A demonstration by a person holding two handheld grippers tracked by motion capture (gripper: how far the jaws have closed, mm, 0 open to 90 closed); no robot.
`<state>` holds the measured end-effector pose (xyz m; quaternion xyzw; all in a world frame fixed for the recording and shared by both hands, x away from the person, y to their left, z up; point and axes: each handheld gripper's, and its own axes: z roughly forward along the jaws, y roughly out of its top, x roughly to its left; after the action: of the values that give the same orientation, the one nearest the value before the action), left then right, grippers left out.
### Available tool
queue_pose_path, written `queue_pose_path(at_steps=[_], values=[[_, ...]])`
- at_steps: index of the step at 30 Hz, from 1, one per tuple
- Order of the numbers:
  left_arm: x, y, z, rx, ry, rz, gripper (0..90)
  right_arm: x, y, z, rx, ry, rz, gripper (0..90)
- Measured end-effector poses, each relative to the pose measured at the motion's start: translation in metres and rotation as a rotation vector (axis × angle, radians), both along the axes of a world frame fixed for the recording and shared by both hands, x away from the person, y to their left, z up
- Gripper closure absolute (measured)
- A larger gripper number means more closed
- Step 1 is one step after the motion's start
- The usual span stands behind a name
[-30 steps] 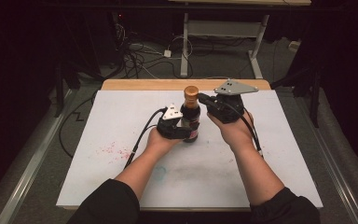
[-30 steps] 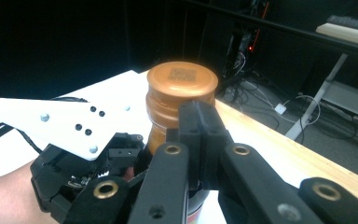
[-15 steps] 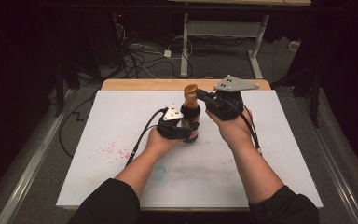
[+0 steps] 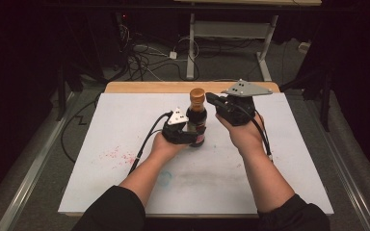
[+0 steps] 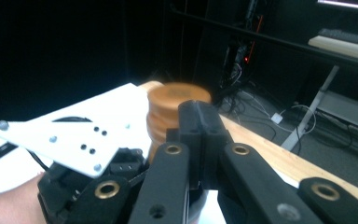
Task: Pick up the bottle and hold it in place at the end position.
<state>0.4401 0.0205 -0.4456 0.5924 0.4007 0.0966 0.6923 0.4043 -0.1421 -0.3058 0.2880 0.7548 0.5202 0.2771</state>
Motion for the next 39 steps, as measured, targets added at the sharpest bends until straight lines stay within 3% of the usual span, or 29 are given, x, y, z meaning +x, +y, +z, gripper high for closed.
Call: queue_pose_path(at_steps=[13, 39], values=[[-0.0002, -0.0004, -0.0005, -0.009, -0.003, 0.003, 28.9, -0.0002, 0.0014, -0.0084, -0.049, 0.038, 0.019, 90.0], [-0.0007, -0.0014, -0.0005, -0.006, -0.003, 0.013, 29.0, 0.0047, 0.0059, -0.0049, -0.063, 0.058, 0.010, 90.0]])
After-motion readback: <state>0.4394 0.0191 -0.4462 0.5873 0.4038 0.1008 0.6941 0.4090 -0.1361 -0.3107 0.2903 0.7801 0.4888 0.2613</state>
